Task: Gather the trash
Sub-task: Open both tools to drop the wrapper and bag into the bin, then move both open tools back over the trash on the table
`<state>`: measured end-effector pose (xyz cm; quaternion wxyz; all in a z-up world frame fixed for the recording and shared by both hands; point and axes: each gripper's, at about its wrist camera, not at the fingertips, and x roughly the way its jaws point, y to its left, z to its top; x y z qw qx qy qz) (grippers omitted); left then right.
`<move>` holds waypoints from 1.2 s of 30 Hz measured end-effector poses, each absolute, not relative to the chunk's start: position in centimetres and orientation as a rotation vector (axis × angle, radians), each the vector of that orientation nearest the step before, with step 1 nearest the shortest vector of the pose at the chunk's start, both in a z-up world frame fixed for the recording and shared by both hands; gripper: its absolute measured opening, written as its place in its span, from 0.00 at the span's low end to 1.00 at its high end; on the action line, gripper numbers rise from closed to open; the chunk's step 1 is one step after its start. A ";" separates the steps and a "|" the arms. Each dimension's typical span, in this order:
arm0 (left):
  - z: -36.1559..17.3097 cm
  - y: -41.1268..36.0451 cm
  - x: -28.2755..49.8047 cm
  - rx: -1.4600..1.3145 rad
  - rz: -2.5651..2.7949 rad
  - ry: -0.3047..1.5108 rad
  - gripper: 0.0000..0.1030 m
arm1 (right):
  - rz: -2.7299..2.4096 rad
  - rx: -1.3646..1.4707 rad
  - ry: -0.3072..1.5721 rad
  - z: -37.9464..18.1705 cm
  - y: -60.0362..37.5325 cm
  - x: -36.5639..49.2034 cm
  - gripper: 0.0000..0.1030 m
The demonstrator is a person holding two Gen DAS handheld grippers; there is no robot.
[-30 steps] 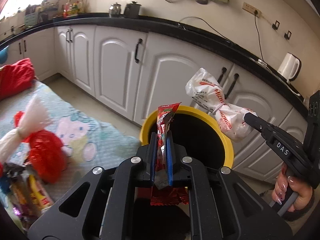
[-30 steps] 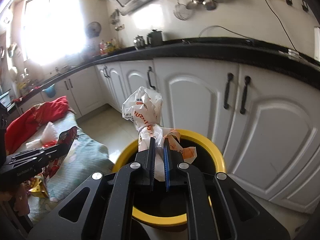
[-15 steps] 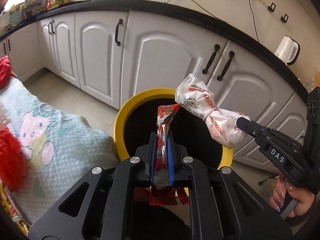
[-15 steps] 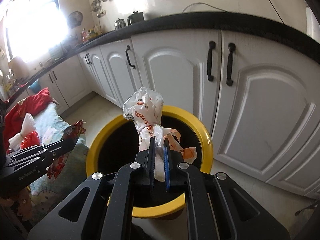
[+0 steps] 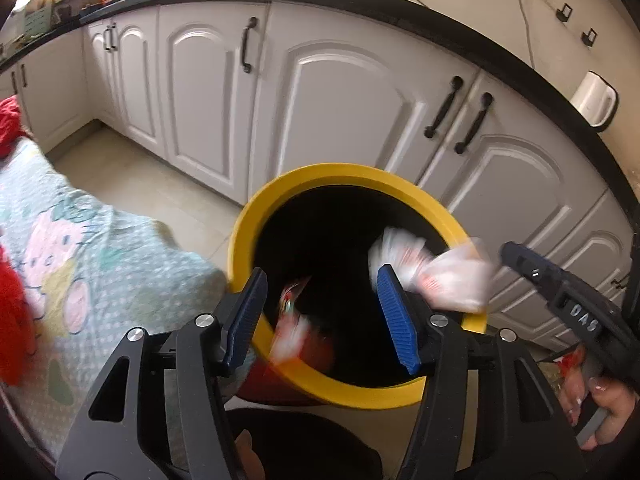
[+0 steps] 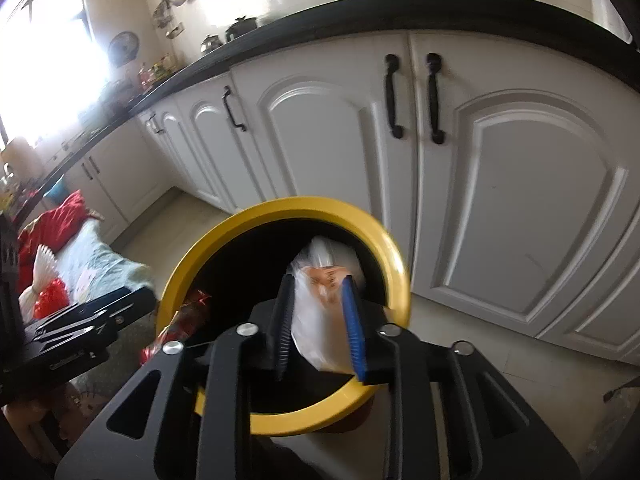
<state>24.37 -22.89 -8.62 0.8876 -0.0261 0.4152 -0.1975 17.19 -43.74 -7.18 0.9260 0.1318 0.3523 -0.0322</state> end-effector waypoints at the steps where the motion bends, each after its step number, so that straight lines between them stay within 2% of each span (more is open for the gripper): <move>1: -8.6 -22.6 24.3 -0.057 -0.402 0.861 0.55 | -0.069 0.279 0.719 -7.1 -43.9 17.1 0.31; 8: -7.2 -20.2 23.5 -0.075 -0.343 0.823 0.86 | -0.067 0.279 0.694 -6.3 -43.6 16.5 0.35; 10: -6.6 -19.2 23.1 -0.090 -0.324 0.813 0.89 | -0.057 0.276 0.687 -6.0 -43.2 16.4 0.38; 36: -0.4 -5.9 17.7 -0.183 -0.074 0.632 0.89 | 0.184 0.147 0.612 -0.5 -32.9 15.2 0.51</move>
